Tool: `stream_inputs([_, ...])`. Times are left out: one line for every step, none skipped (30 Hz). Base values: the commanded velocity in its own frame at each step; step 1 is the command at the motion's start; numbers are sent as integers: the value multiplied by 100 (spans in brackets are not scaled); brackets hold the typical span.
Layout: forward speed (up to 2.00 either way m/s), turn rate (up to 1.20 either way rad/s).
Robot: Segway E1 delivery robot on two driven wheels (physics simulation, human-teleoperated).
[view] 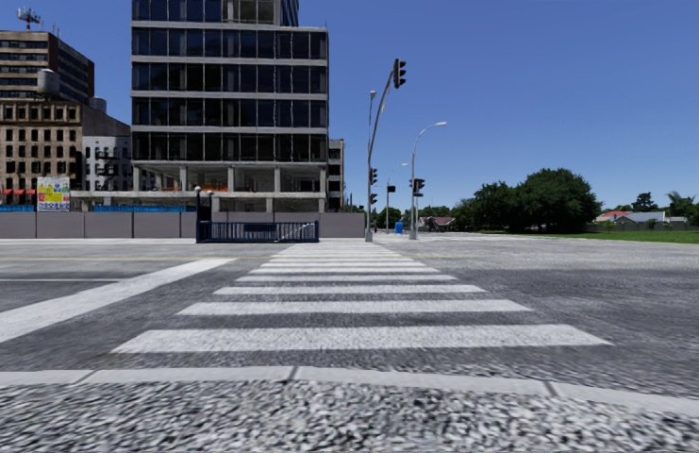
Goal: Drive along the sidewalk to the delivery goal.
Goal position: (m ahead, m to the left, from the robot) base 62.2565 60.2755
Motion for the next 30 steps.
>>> stream_inputs([200,0])
stream_inputs([200,0])
stream_inputs([200,0])
stream_inputs([200,0])
stream_inputs([200,0])
stream_inputs([200,0])
stream_inputs([200,0])
stream_inputs([200,0])
stream_inputs([200,0])
stream_inputs([200,0])
stream_inputs([200,0])
stream_inputs([200,0])
stream_inputs([200,0])
stream_inputs([200,0])
stream_inputs([200,0])
stream_inputs([200,0])
stream_inputs([200,0])
stream_inputs([200,0])
stream_inputs([200,0])
stream_inputs([200,0])
stream_inputs([200,0])
stream_inputs([200,0])
stream_inputs([200,0])
stream_inputs([200,0])
stream_inputs([200,0])
stream_inputs([197,0])
stream_inputs([197,0])
stream_inputs([186,0])
stream_inputs([168,0])
stream_inputs([157,0])
